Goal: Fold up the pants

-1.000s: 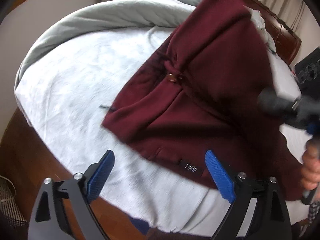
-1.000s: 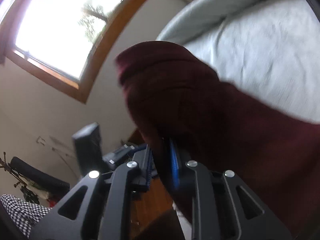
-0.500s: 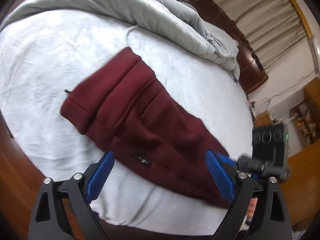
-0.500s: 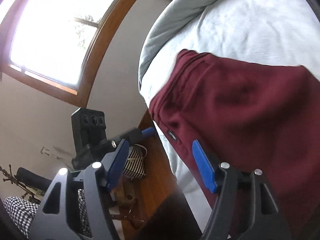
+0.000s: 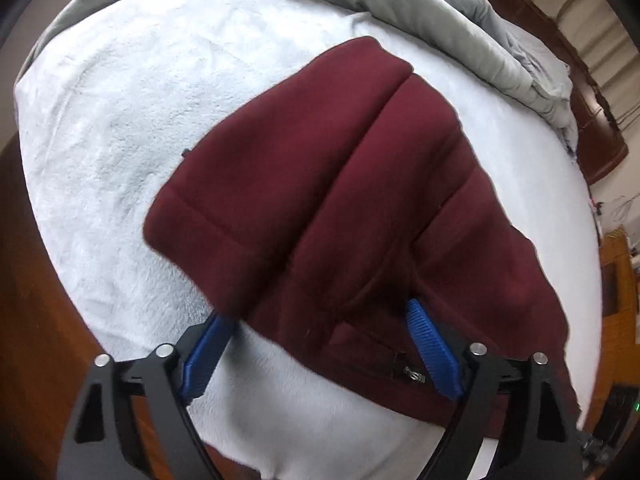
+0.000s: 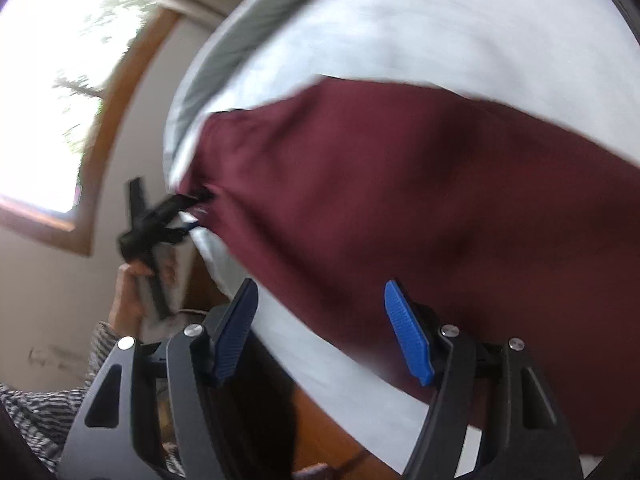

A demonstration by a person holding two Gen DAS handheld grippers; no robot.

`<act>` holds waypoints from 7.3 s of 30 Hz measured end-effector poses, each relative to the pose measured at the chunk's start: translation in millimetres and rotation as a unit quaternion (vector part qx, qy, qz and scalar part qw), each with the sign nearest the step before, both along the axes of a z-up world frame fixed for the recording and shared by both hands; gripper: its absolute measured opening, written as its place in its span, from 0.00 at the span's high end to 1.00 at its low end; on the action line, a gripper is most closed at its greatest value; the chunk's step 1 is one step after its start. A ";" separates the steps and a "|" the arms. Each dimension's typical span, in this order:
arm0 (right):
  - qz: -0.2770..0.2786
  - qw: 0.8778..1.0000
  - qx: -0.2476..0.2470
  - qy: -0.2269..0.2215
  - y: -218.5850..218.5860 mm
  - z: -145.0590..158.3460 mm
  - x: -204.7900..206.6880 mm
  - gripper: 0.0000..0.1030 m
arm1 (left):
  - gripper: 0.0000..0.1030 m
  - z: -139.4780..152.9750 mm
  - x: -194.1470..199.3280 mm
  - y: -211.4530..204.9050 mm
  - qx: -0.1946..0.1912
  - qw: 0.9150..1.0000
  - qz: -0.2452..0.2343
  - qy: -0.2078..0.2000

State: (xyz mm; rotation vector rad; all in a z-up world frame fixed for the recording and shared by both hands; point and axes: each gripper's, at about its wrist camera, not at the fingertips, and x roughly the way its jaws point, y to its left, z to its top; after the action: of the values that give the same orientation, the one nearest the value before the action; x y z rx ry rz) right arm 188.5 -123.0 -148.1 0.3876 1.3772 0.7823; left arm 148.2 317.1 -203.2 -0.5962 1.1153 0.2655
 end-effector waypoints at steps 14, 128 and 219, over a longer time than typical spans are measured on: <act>-0.216 0.975 0.019 0.042 -181.1 -15.9 -67.2 0.35 | 0.16 74.8 -0.9 -189.1 0.037 0.979 -0.173 -0.104; -0.427 0.883 -0.066 -0.182 -439.3 60.1 -130.1 0.88 | 0.04 7.1 28.3 -416.7 0.062 0.931 -0.360 -0.020; -0.110 0.992 0.049 -0.035 -65.2 18.7 -57.3 0.25 | 0.04 36.0 7.4 -285.9 -0.052 0.974 -0.213 -0.057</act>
State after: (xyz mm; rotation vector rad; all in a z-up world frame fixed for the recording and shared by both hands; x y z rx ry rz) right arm 131.2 -188.2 -129.3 0.5737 1.2091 0.6755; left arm 155.6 31.2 -167.2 -0.4438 1.1218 -0.1967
